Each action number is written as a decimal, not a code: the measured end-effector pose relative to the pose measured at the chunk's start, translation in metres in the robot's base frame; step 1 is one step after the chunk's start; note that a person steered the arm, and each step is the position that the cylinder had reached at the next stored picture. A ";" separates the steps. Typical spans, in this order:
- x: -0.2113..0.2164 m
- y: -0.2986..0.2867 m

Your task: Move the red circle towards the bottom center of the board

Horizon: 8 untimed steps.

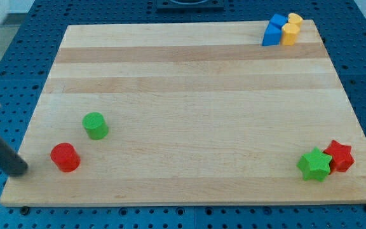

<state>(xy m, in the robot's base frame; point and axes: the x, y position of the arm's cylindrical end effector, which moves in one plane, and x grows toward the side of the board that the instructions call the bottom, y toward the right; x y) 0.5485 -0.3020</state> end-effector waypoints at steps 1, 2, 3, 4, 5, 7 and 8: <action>-0.011 0.012; 0.023 0.043; 0.020 0.052; 0.007 0.058; 0.007 0.088; 0.006 0.172; 0.006 0.220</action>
<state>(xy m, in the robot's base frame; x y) 0.5548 -0.0818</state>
